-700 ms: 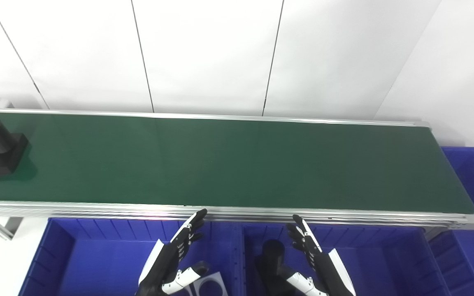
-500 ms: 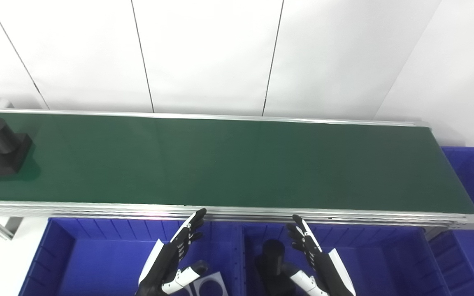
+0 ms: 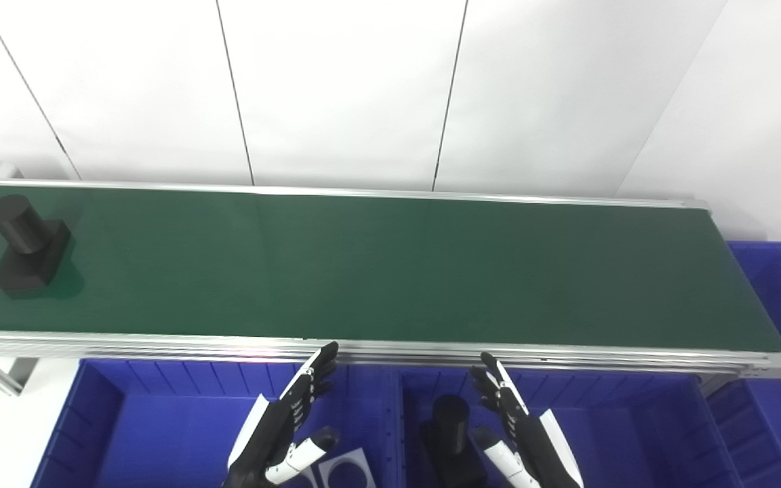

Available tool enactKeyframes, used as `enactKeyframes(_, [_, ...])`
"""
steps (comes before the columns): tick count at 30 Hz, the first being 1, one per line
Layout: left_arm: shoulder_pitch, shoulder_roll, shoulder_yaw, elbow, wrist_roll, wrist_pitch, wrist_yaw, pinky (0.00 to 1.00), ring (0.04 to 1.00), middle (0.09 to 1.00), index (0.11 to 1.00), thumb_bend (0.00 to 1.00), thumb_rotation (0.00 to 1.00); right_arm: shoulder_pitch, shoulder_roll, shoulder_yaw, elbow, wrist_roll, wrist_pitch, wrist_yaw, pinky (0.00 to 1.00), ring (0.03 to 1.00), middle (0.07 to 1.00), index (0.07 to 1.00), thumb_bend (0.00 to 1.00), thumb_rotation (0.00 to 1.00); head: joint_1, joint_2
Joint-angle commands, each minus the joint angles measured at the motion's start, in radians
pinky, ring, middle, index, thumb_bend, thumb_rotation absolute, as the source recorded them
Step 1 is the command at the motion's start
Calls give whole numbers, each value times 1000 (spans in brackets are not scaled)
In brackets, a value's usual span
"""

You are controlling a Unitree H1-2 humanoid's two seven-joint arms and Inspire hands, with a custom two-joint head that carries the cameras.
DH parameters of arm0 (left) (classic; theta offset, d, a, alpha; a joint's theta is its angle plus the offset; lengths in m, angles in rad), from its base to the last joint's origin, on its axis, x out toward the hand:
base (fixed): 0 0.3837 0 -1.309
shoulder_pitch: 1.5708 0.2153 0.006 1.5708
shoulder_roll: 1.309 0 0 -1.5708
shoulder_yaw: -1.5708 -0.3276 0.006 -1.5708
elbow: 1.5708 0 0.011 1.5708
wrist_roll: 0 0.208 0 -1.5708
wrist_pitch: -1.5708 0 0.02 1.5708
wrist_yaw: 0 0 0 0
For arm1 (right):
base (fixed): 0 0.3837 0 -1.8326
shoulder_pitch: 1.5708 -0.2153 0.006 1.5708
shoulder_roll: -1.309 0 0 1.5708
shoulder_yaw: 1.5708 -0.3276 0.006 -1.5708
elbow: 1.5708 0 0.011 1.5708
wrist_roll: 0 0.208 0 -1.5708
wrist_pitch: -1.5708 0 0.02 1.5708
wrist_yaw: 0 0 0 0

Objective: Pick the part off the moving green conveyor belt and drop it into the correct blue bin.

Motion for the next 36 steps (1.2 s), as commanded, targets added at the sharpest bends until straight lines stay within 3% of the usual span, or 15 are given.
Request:
enactKeyframes(1, [-15,-5,0,-16,-12,-40,-1,923,954,973,943,753,794,-1,7,-2,-30,4,-34,-9,914,932,933,999,766,911,2,1])
enactKeyframes(18, [-12,-8,1,-19,-9,-42,4,915,951,971,937,698,814,1,7,0,-30,-1,-34,-8,913,934,938,1000,751,909,2,0])
enactKeyframes(22, [-8,-9,5,-19,-14,-36,6,919,948,966,935,695,850,-1,11,-1,-21,6,-45,-11,924,934,937,1000,752,907,0,-1])
enactKeyframes(28, [10,-27,19,-20,-49,-27,14,913,927,935,917,729,984,0,14,-2,-19,10,-48,-12,921,934,936,998,747,939,-1,0])
enactKeyframes(36, [15,-28,22,-25,-20,-30,22,908,918,930,925,774,1000,2,17,-4,-11,21,-63,-15,913,936,934,991,706,1000,0,3])
